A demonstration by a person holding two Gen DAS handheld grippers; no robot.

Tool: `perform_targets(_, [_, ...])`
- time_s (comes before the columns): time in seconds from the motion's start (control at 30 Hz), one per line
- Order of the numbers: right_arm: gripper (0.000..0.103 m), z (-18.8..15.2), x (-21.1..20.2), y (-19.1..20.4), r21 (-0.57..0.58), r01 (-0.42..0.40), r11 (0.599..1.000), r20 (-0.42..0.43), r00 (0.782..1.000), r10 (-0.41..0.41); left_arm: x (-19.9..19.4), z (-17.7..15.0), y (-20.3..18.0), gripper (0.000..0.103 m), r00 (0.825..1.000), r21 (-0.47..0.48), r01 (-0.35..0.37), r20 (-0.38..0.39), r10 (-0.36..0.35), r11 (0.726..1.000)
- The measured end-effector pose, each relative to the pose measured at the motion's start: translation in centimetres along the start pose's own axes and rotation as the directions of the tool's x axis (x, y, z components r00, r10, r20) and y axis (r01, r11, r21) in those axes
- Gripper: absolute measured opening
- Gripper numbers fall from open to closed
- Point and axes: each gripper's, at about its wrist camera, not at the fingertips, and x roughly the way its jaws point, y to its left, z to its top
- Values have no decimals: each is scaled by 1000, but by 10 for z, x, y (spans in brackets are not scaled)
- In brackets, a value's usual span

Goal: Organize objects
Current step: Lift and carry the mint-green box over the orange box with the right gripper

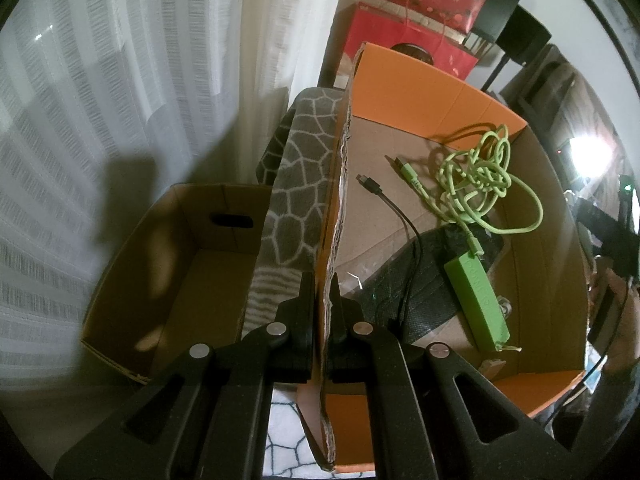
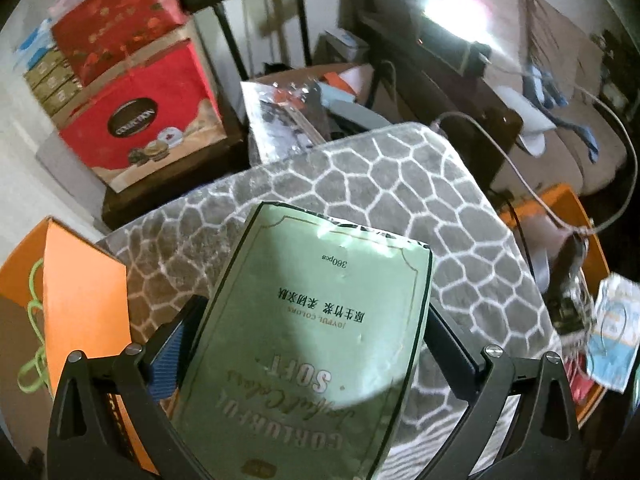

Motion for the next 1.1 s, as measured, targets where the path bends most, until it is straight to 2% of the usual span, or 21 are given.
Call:
perform_targets(0.4, [93,-7,-16,6,-121,-17,993,85,996,28,0,0,1,4,1000,1,-3,1,3,1000])
perform_targets(0.67, [92,-6,-48,19,-203,-11,979,174,984,47,0,0,0,4,1000,1,-2,1,2,1000])
perform_targets(1.1, [92,-5,-85,43,-290,-78,954,199,970,140,-1,0,0,4,1000,1,-3,1,3,1000])
